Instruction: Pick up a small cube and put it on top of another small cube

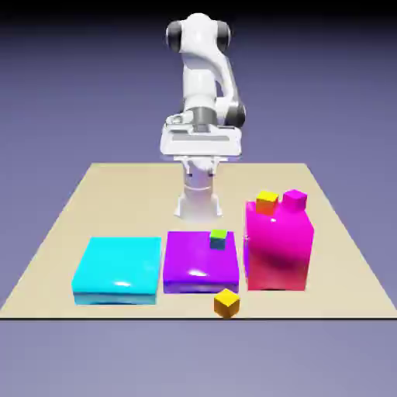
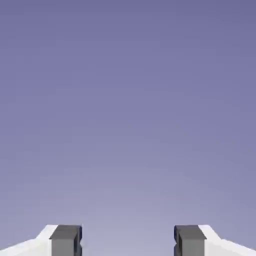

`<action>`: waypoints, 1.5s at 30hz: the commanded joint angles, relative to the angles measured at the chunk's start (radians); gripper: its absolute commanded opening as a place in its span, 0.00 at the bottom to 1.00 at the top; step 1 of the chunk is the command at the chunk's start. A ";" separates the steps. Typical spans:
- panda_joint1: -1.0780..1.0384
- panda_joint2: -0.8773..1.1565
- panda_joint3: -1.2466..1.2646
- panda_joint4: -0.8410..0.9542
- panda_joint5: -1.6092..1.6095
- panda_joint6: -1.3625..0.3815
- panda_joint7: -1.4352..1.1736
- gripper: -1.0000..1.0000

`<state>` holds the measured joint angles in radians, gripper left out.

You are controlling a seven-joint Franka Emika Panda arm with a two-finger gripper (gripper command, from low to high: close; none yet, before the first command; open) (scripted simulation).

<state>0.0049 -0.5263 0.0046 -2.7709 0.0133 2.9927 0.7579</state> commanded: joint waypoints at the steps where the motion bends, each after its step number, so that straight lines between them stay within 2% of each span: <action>1: -0.006 0.036 0.004 0.032 0.011 -0.037 0.014 0.50; 37: -0.219 1.341 0.141 1.199 0.410 -1.359 0.518 0.50; 38: -0.223 1.374 0.145 1.223 0.420 -1.386 0.529 0.50; 42: -0.194 1.397 0.156 1.113 0.442 -1.251 0.497 0.50; 43: -0.194 1.397 0.156 1.113 0.442 -1.251 0.497 0.00; 45: -0.203 1.390 0.153 1.148 0.435 -1.294 0.507 0.00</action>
<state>-0.1985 0.8632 0.1572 -1.6226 0.4505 1.6992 1.2647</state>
